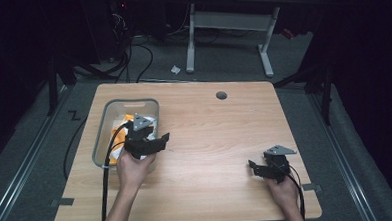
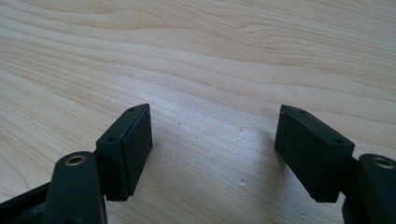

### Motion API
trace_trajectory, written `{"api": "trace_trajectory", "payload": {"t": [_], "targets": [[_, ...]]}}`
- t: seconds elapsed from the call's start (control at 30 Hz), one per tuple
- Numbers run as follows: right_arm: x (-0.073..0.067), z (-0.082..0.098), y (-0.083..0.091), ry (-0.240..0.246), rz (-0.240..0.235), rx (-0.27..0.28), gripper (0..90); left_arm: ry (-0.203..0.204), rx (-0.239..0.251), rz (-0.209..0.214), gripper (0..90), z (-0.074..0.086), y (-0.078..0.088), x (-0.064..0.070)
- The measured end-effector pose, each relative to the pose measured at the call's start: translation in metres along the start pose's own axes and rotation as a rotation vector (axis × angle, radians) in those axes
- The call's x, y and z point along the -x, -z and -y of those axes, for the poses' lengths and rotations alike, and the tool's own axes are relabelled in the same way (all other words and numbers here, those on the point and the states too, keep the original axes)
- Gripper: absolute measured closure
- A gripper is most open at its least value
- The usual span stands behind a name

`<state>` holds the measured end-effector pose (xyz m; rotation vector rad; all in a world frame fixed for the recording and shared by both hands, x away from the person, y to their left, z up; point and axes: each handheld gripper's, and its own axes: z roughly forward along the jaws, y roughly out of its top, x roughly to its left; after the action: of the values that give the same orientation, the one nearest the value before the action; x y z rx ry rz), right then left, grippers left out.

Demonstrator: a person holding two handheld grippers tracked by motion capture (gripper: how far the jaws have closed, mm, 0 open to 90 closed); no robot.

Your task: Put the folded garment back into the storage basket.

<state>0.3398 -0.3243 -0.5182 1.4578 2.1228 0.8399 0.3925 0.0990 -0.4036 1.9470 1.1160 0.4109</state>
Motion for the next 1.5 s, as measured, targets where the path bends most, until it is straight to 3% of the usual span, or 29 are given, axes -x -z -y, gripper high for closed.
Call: {"api": "trace_trajectory", "payload": {"t": [0.73,1.5], "targets": [[0.000,0.000,0.000,0.000,0.000,0.000,27.9,-0.041,-0.033,0.090,38.2,0.021,-0.027,0.037],[0.000,0.000,0.000,-0.003,0.000,-0.001,27.9,-0.029,-0.049,0.158,38.3,0.039,-0.047,0.061]]}}
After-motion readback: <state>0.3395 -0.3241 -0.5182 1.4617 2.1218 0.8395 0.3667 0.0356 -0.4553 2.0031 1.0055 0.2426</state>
